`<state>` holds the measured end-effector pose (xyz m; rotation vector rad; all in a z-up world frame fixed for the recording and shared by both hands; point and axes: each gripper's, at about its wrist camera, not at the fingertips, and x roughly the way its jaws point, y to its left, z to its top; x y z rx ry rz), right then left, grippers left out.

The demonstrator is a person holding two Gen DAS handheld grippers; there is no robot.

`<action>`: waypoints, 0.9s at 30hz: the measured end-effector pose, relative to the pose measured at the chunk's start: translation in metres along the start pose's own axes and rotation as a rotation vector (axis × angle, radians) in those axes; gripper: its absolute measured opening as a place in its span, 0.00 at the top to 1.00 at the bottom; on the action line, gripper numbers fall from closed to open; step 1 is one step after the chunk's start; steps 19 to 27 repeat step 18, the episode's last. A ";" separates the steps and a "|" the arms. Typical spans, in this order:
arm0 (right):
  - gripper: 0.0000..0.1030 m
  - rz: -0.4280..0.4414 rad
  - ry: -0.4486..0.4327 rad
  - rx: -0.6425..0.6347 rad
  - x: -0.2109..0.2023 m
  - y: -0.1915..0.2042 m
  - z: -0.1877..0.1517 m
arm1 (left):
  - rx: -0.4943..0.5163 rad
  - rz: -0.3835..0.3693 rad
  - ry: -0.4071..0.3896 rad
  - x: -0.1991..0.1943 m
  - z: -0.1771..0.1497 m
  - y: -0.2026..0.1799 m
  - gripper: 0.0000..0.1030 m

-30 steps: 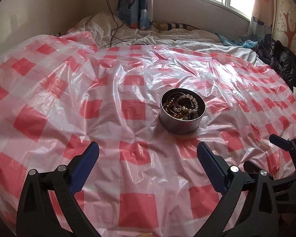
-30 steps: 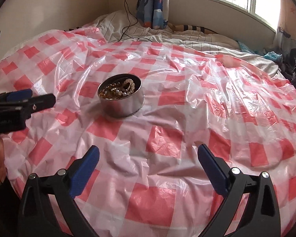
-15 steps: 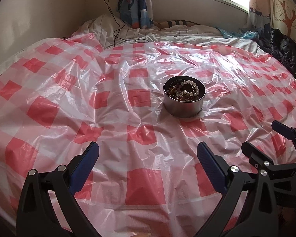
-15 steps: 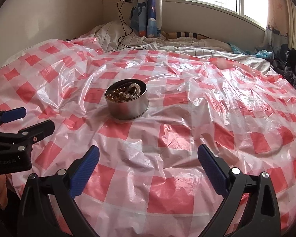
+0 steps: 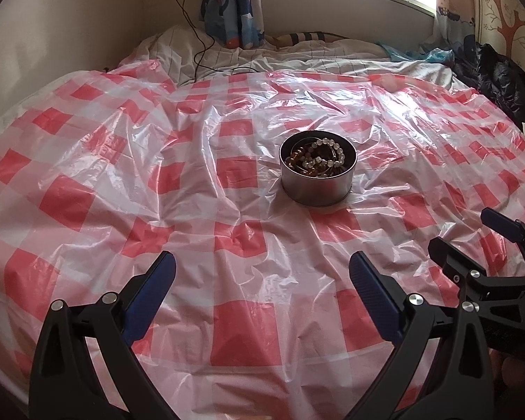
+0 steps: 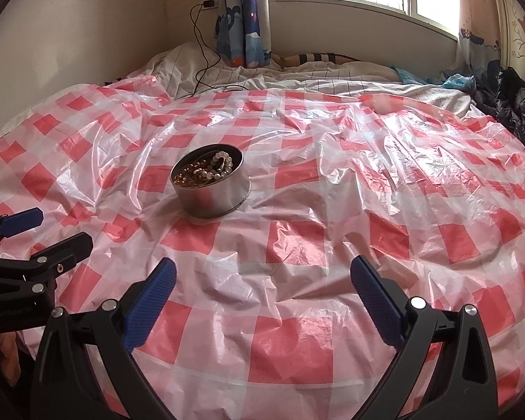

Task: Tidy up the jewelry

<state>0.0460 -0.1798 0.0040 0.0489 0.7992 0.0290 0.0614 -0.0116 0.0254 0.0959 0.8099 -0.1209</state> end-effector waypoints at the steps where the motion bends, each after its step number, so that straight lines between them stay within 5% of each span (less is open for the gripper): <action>1: 0.07 -0.001 0.000 0.001 0.000 0.000 0.000 | -0.017 -0.022 0.007 0.000 0.000 0.001 0.07; 5: 0.07 0.003 0.004 0.015 0.002 -0.003 -0.001 | -0.071 -0.098 -0.011 -0.005 -0.002 0.005 0.07; 13: 0.07 -0.009 -0.023 0.053 0.000 -0.011 -0.001 | -0.031 -0.019 -0.004 -0.002 -0.001 -0.001 0.07; 27: 0.07 -0.009 -0.013 0.063 0.003 -0.014 -0.001 | -0.027 -0.013 0.014 0.002 0.000 -0.001 0.07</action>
